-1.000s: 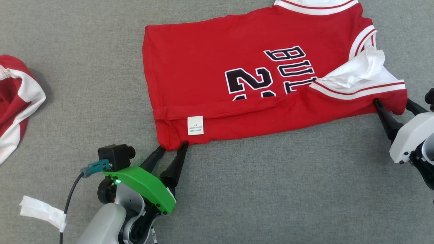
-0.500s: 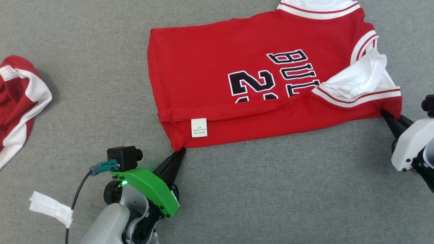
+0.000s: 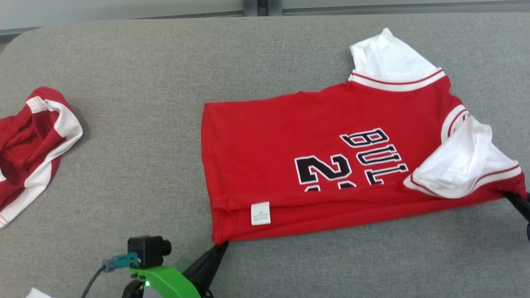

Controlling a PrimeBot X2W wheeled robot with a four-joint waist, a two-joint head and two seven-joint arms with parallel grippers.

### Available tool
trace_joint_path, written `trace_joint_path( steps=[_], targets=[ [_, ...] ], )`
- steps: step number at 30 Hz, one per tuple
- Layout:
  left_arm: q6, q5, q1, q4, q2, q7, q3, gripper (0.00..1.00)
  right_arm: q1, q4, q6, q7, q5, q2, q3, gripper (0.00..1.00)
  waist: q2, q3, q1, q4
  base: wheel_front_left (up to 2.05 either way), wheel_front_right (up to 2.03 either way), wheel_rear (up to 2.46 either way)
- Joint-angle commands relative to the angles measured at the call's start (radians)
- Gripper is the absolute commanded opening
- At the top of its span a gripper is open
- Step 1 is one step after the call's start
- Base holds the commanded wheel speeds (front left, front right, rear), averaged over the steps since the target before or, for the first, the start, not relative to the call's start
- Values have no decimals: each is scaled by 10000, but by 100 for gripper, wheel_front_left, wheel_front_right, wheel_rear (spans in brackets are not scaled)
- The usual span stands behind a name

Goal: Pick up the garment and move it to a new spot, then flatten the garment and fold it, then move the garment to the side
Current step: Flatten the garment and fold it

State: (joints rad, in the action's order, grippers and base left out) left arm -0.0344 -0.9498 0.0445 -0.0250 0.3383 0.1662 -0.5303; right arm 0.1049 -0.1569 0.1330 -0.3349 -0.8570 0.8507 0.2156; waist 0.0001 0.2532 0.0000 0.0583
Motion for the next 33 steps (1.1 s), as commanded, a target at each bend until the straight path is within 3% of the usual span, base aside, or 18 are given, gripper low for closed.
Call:
trace_joint_path(
  steps=[1, 3, 4, 5, 6, 7, 13, 18, 20, 23, 27, 33],
  targets=[
    [158, -103, -352, 101, 229, 20, 27, 0, -472, 119, -44, -211, -215, 145, -148, 0, -1, -137, 0, -75, 0, 0, 0],
    [271, -195, -769, 302, 195, -21, -12, 0, -1038, 360, -44, -490, -385, 262, -242, 0, -1, -150, 0, -148, 0, 0, 0],
    [310, -193, -933, 379, 211, -66, -20, 0, -1288, 454, -42, -586, -373, 305, -340, 12, -1, -149, 0, -169, 0, 0, 0],
    [380, -183, -1049, 429, 225, -133, 6, 6, -1455, 514, -42, -691, -293, 327, -386, 38, -1, -158, 0, -194, 0, 0, 0],
    [401, -189, -1197, 499, 256, -158, 16, 66, -1648, 569, -41, -836, -143, 341, -470, 100, -1, -172, 0, -226, 0, 0, 0],
    [455, -168, -1318, 557, 307, -151, -7, 100, -1764, 684, -33, -912, 27, 348, -538, 100, -1, -185, 0, -248, 0, 0, 0],
    [900, 246, -1348, 1465, 905, -29, 238, 100, -1684, 2477, -30, -1290, 765, -221, -1857, 100, -1, 22, 0, -299, 0, 0, 0],
    [1305, 734, 45, 2067, 1166, 179, 686, 100, -709, 4159, -32, -1788, 1460, -835, -2756, 100, -1, 856, 0, -140, 0, 0, 0],
    [1305, 699, 918, 1966, 913, 374, 743, 100, 154, 4279, -33, -1908, 2100, -889, -2799, 100, -1, 1435, 0, 1, 0, 0, 0],
    [1153, 827, 2354, 1323, 695, 662, 744, 100, 1867, 3724, -30, -1799, 2900, -1508, -2496, 100, -1, 2277, 0, 220, 0, 0, 0],
    [872, 1159, 4245, -44, 204, 715, 621, 100, 4335, 2080, -30, -1572, 4087, -2454, -1847, 100, -1, 3324, 0, 632, 0, 0, 0],
    [270, 1300, 5870, -1972, -578, 409, 296, 100, 6366, -301, -30, -1183, 5038, -2819, -697, 100, -1, 3845, 0, 1142, 0, 0, 0]
  ],
)
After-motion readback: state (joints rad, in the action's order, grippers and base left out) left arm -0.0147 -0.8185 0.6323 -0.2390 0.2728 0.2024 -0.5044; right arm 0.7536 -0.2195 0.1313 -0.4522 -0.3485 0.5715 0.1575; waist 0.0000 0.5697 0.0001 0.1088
